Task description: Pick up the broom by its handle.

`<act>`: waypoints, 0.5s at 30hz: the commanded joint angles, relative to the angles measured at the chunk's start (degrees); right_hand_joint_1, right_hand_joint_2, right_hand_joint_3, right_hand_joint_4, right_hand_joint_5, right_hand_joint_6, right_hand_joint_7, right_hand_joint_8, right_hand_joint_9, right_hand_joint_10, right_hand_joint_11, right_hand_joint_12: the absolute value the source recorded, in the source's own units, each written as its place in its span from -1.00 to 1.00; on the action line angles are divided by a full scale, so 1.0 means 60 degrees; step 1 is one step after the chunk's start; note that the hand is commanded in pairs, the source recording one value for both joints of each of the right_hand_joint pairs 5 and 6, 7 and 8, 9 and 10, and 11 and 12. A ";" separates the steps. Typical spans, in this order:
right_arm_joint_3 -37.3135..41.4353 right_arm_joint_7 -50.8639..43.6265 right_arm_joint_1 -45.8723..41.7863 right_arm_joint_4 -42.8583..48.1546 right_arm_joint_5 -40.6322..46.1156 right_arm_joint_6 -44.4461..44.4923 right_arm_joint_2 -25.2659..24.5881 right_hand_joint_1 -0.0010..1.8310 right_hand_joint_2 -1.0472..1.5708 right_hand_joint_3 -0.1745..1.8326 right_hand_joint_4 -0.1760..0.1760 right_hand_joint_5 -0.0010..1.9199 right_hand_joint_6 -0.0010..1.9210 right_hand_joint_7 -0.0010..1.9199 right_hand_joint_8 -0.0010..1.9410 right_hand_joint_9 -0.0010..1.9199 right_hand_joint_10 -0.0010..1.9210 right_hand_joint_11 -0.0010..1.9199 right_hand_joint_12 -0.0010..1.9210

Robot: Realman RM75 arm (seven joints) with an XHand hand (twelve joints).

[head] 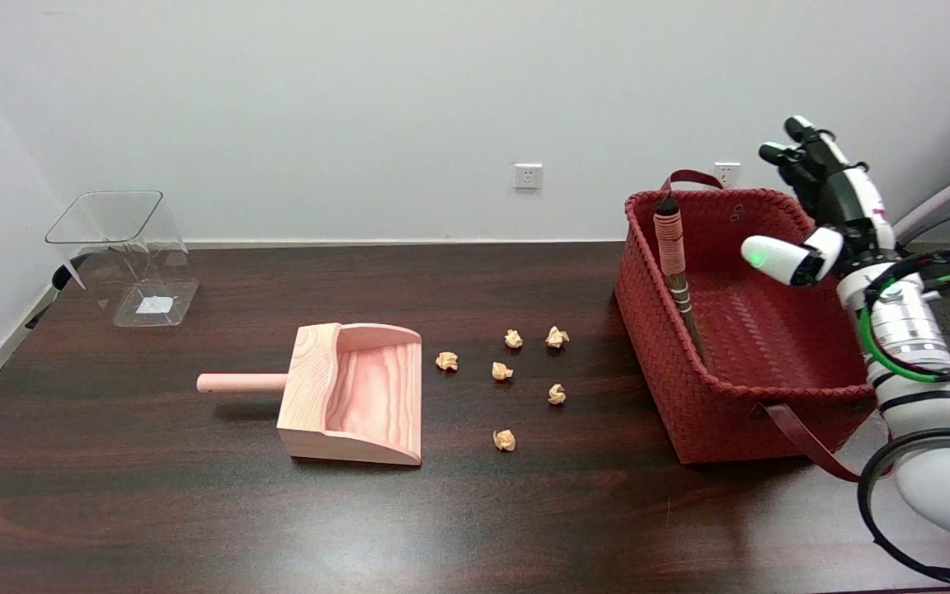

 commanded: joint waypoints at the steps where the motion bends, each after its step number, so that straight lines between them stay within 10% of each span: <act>1: -0.2271 0.0087 0.1377 0.0740 0.0799 0.0120 0.0664 0.30 -0.82 0.73 0.00 -0.86 -0.86 -0.67 -0.67 -0.86 -0.86 -0.86 -0.86; 15: -0.3205 0.0020 0.2283 0.0738 0.0982 -0.0333 0.0760 0.30 -0.81 0.72 0.00 -0.88 -0.88 -0.69 -0.70 -0.88 -0.88 -0.88 -0.88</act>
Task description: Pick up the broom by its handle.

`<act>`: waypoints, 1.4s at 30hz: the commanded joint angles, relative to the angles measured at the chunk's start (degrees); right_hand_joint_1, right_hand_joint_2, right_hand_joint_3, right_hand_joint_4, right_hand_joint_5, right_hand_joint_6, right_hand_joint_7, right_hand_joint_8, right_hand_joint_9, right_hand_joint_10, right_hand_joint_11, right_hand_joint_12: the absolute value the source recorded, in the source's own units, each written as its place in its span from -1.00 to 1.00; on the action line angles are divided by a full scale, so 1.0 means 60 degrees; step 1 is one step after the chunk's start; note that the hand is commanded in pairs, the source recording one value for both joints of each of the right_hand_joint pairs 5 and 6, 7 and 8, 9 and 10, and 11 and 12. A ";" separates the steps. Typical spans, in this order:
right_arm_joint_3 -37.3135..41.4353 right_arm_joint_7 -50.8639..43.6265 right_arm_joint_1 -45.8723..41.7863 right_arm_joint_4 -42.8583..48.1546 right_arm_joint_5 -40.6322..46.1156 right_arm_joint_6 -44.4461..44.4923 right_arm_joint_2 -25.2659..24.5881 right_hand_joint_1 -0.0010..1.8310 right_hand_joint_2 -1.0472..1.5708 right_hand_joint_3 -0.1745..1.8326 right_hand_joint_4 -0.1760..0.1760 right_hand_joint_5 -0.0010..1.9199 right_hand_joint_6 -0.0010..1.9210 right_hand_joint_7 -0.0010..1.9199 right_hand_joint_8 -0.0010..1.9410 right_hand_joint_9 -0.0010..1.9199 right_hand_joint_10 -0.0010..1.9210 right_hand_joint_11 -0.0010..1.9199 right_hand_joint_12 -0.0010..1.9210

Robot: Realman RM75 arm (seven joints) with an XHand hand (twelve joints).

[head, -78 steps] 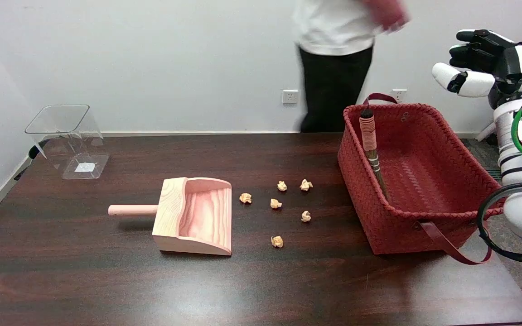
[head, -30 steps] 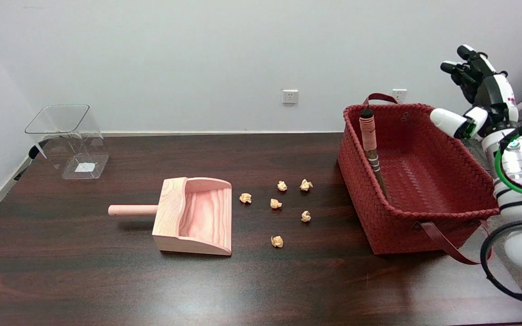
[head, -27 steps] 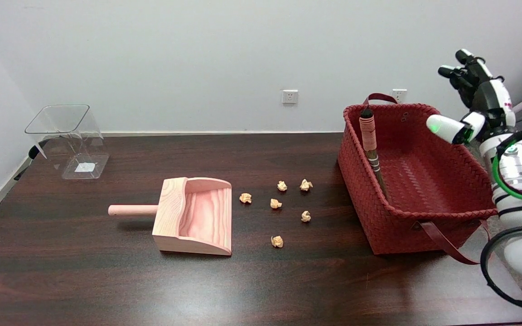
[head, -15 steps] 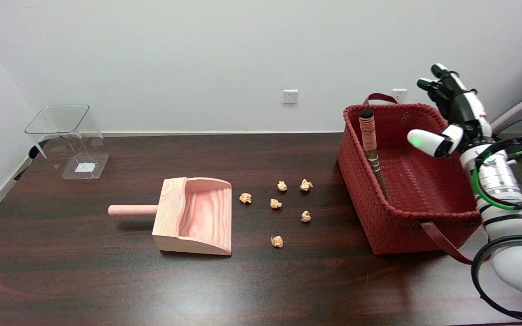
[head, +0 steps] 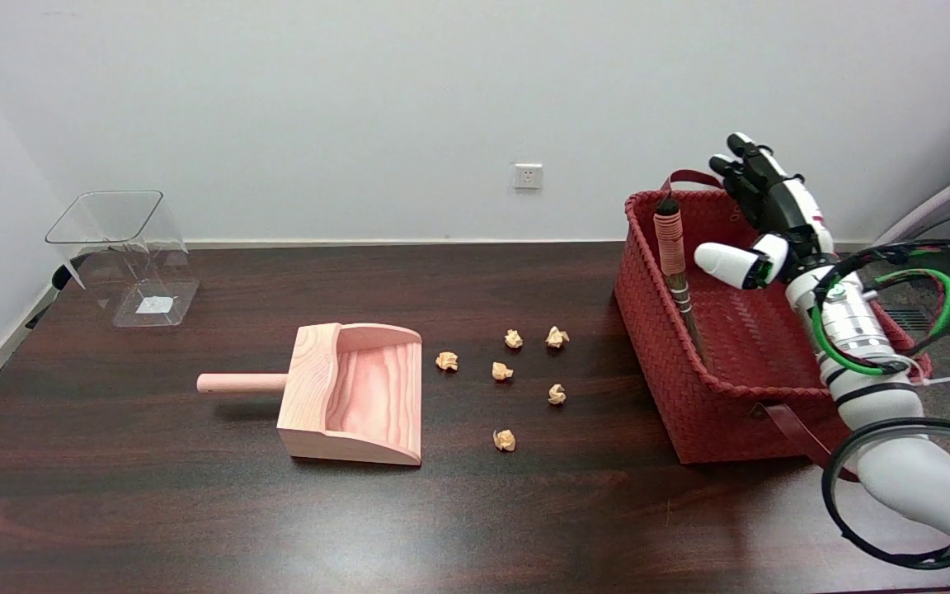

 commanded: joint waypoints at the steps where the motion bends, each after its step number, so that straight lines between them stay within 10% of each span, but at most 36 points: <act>1: -0.1430 -0.0040 0.1132 0.0213 0.0348 -0.0472 0.0299 0.30 -0.81 0.72 0.00 -0.88 -0.88 -0.69 -0.70 -0.88 -0.88 -0.88 -0.88; 31: -0.1657 -0.0022 0.1277 0.0565 -0.0025 -0.1398 0.0346 0.28 -0.74 0.76 0.00 -0.68 -0.68 -0.68 -0.69 -0.68 -0.68 -0.68 -0.68; 42: -0.1745 0.0013 0.1380 0.0655 0.0122 -0.1406 0.0346 0.21 -0.64 0.47 0.00 -0.65 -0.65 -0.07 -0.08 -0.65 -0.65 -0.65 -0.65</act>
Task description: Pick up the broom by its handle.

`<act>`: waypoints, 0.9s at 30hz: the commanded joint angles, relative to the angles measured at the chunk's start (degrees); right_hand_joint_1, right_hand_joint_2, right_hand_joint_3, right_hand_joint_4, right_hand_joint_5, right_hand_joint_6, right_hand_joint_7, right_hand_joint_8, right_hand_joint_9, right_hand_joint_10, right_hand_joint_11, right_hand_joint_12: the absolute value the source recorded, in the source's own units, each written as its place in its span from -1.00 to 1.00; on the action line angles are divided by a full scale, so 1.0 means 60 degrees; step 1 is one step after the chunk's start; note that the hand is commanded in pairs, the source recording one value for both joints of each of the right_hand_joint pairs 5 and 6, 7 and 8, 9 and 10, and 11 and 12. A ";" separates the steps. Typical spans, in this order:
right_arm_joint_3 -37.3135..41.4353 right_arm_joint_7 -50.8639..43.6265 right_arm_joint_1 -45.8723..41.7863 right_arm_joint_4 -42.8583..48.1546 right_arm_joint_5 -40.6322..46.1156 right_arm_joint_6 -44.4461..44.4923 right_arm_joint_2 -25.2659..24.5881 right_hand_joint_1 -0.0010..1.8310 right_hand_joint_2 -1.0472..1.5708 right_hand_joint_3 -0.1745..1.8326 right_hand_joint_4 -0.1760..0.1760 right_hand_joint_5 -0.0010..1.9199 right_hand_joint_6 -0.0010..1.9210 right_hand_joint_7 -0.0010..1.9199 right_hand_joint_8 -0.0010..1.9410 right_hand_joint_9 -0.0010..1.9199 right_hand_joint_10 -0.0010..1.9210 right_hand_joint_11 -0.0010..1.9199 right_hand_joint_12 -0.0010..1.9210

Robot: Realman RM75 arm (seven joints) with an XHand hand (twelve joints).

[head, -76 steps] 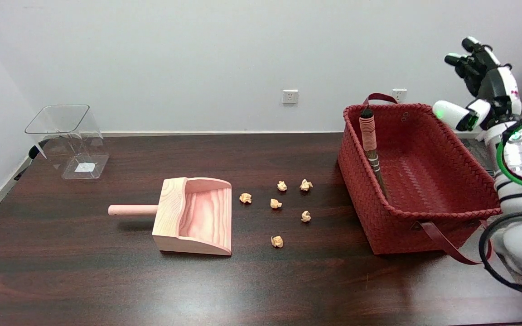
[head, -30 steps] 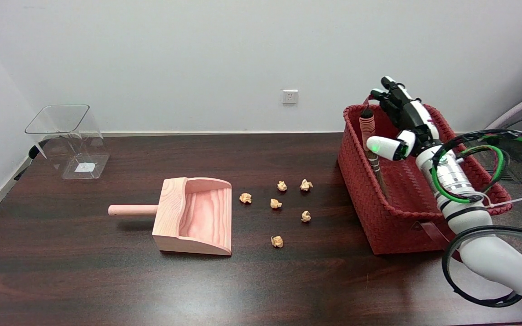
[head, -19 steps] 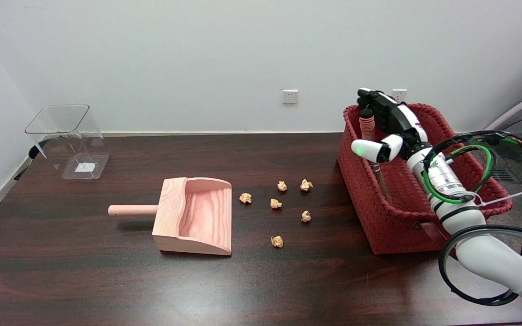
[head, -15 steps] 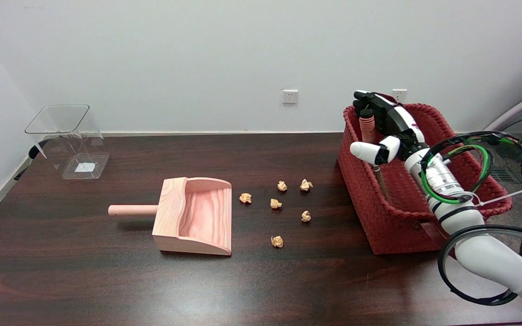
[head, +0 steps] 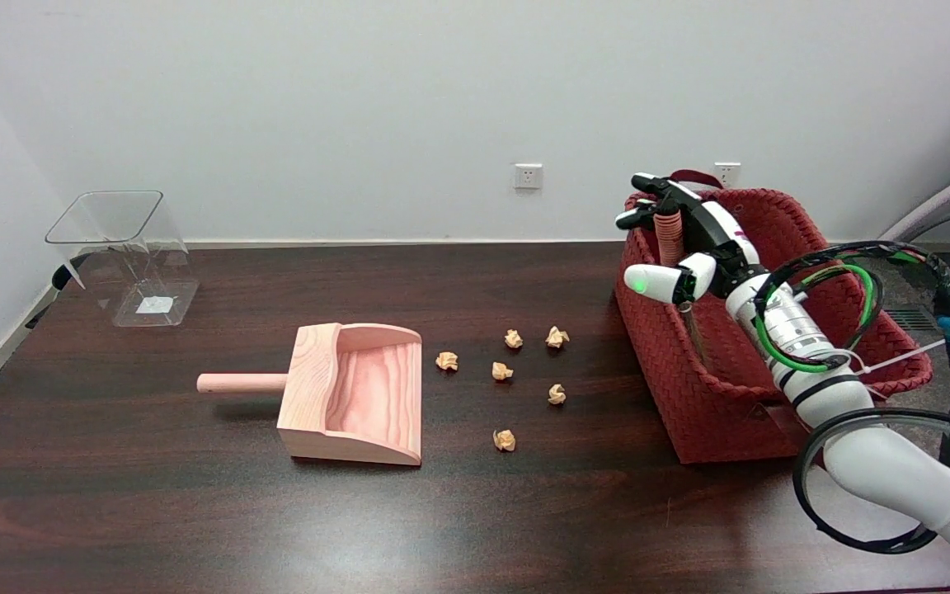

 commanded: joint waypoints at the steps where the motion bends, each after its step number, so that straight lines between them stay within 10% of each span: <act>1: -0.0159 0.0061 0.0171 0.0163 0.0132 -0.0208 0.0008 0.20 -0.63 0.49 0.00 -0.61 -0.61 0.00 -0.01 -0.61 -0.61 -0.61 -0.61; 14: -0.0159 0.0537 0.0278 0.0239 0.0132 -0.0162 -0.0034 0.13 -0.49 0.45 0.00 -0.12 -0.12 0.54 0.52 -0.12 -0.12 -0.12 -0.12; 27: -0.0132 0.0974 0.0284 0.0237 0.0132 -0.0194 -0.0047 0.10 -0.53 0.54 0.00 0.94 0.94 1.00 0.98 0.94 0.94 0.94 0.94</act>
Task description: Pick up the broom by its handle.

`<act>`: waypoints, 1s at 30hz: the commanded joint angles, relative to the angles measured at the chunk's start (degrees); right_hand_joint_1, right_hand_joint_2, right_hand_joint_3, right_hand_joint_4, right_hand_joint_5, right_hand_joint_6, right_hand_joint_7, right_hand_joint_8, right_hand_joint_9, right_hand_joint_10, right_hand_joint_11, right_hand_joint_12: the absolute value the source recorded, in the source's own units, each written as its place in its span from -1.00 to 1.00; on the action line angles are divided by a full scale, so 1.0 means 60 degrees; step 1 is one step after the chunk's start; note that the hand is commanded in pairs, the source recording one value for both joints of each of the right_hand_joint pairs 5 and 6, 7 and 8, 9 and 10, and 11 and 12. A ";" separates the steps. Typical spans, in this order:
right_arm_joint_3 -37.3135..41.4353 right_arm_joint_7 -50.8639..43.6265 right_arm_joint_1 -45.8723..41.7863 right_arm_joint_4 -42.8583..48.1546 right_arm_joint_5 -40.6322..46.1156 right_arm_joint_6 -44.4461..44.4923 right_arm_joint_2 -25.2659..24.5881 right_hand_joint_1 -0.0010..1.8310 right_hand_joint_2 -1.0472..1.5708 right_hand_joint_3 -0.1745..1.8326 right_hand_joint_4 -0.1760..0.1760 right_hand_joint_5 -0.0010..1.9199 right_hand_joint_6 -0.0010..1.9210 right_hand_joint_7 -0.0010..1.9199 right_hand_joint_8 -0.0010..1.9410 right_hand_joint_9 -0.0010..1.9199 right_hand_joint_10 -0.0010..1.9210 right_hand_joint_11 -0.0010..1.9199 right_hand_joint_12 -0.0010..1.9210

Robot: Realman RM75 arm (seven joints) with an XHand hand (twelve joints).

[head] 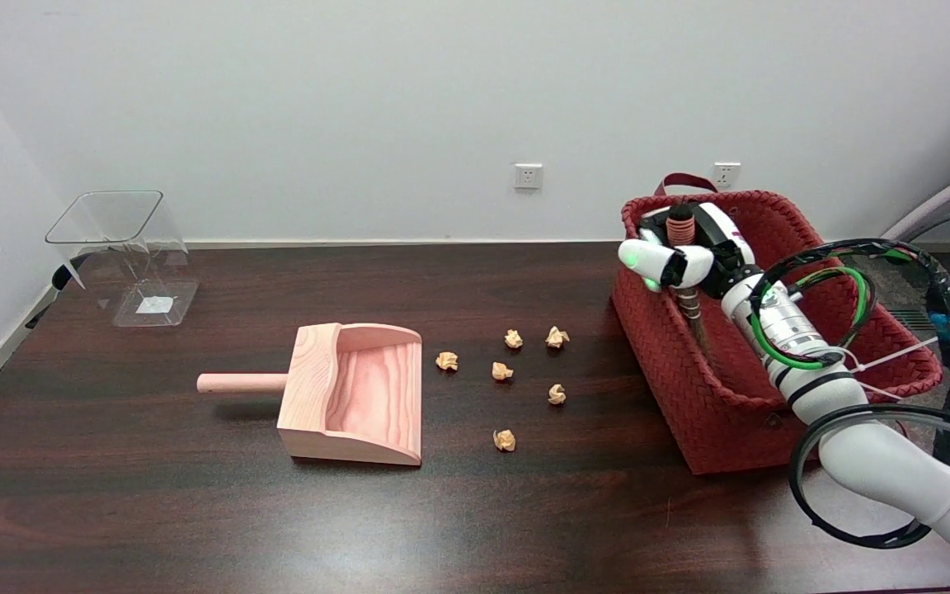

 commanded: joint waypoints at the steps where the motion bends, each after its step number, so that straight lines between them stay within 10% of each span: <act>1: 0.0009 0.0405 0.0060 0.0035 0.0032 -0.0049 -0.0027 0.10 -0.60 0.59 0.00 0.99 0.99 1.00 0.98 0.99 0.99 0.99 0.99; 8: -0.0018 0.0339 0.0075 0.0038 0.0032 -0.0056 -0.0027 0.12 -0.92 0.69 0.00 1.00 1.00 1.00 0.98 1.00 1.00 1.00 1.00; 13: -0.0018 0.0325 0.0075 0.0017 -0.0028 0.0051 -0.0033 0.26 -0.99 0.36 0.00 1.00 1.00 1.00 0.98 1.00 1.00 1.00 1.00; 18: -0.0018 0.0325 0.0081 0.0009 -0.0035 0.0063 -0.0067 0.37 -0.75 0.17 0.00 1.00 1.00 1.00 0.98 1.00 1.00 1.00 1.00; 27: 0.0068 0.0299 0.0161 -0.0037 -0.0062 0.0065 -0.0107 0.42 -0.50 0.48 0.00 1.00 1.00 1.00 0.98 1.00 1.00 1.00 1.00; 30: 0.0089 0.0322 0.0199 -0.0043 -0.0050 0.0076 -0.0107 0.47 -0.12 0.50 0.00 1.00 1.00 1.00 0.98 1.00 1.00 1.00 1.00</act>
